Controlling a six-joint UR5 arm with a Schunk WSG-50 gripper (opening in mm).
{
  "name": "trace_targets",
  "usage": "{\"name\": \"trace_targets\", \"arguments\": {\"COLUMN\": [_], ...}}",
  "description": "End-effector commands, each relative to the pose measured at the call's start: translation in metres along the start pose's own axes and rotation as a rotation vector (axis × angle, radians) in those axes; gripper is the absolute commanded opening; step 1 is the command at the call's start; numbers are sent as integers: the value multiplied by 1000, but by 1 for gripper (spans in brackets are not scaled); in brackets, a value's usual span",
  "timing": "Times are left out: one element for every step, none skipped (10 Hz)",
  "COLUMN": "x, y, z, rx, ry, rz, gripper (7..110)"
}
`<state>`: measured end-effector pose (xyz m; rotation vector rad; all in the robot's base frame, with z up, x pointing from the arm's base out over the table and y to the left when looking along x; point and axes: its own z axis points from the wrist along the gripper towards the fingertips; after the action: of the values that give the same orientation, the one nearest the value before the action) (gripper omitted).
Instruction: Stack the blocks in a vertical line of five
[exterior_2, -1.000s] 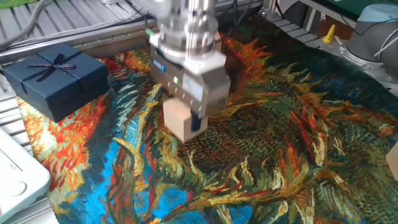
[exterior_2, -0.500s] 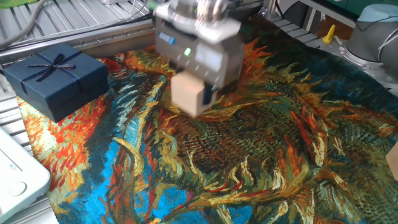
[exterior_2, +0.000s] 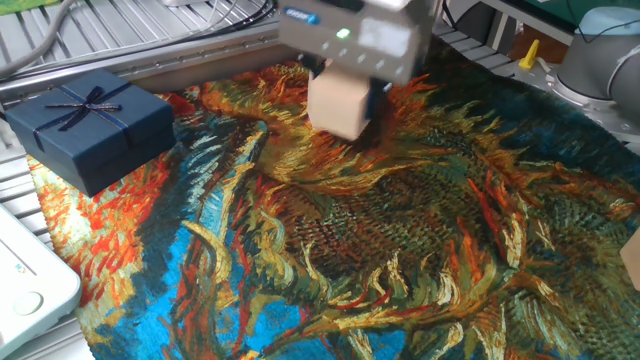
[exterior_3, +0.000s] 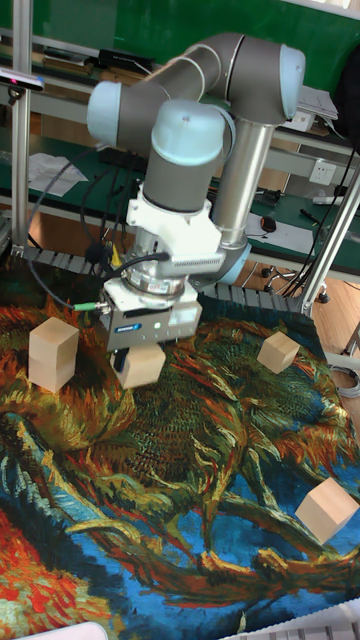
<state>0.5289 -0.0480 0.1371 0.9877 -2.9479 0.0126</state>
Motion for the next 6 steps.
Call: {"name": "trace_targets", "arguments": {"x": [30, 37, 44, 49, 56, 64], "y": [6, 3, -2, -5, -12, -18], "z": [-6, -4, -1, 3, 7, 9], "rx": [-18, -13, -1, -7, -1, 1], "ry": [17, 20, 19, 11, 10, 10], "rz": [-251, -259, -268, -277, -286, -295], "gripper": [22, 22, 22, 22, 22, 22]}}
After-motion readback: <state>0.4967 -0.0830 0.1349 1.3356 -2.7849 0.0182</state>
